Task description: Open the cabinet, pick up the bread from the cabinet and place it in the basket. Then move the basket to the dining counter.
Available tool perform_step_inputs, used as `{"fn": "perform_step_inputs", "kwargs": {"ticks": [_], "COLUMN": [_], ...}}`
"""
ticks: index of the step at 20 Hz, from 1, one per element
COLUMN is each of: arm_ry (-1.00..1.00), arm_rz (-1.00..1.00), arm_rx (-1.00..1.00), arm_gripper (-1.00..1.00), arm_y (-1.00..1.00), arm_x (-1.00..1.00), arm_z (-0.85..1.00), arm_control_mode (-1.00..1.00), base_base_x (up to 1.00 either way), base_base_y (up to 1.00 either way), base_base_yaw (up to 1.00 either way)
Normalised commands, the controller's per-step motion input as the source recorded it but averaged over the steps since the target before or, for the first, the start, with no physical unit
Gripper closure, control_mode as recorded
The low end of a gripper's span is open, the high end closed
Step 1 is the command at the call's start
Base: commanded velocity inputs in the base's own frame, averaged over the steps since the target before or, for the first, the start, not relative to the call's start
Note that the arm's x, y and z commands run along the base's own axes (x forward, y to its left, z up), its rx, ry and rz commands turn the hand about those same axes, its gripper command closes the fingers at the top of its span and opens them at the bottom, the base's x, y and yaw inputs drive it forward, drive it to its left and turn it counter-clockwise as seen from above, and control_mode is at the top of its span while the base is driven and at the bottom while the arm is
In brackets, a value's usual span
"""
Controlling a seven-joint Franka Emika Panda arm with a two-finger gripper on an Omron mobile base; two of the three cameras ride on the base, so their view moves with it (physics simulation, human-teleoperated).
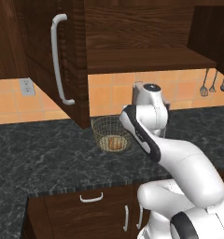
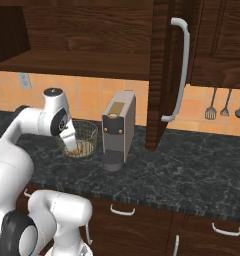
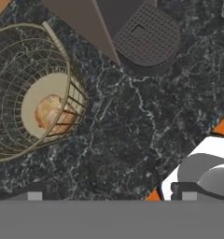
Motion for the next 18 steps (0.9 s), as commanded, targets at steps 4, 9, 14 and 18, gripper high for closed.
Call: {"fn": "perform_step_inputs", "kwargs": {"ticks": [4,9,14,18], "arm_ry": [0.00,0.06,0.03,0.00], "arm_rz": [0.00,0.00,0.00,0.00], "arm_rx": [0.05,0.01,0.00,0.00], "arm_gripper": [-1.00,-1.00,-1.00,-1.00], "arm_y": [0.00,0.00,0.00,0.00], "arm_x": [0.21,0.32,0.42,0.42], "arm_z": [-0.32,-0.22,-0.16,-0.06], "arm_control_mode": [-1.00,-1.00,-1.00,-1.00], "base_base_x": [0.00,0.00,0.00,0.00], "base_base_y": [0.00,0.00,0.00,0.00], "base_base_yaw": [0.00,0.00,0.00,0.00]}}
